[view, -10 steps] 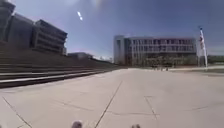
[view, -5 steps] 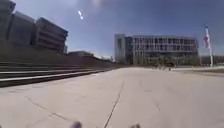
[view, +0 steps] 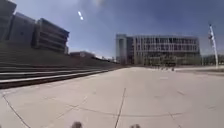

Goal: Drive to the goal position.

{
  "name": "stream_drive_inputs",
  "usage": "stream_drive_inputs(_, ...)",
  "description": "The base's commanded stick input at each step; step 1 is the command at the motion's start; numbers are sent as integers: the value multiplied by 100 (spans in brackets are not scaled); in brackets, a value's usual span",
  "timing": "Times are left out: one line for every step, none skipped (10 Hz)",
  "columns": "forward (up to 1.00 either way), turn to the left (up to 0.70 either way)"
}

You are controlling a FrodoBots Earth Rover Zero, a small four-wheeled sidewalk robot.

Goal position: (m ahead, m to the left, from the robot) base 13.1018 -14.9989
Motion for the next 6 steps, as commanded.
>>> stream_drive_inputs(85,-17)
stream_drive_inputs(85,-2)
stream_drive_inputs(85,1)
stream_drive_inputs(85,1)
stream_drive_inputs(85,1)
stream_drive_inputs(85,1)
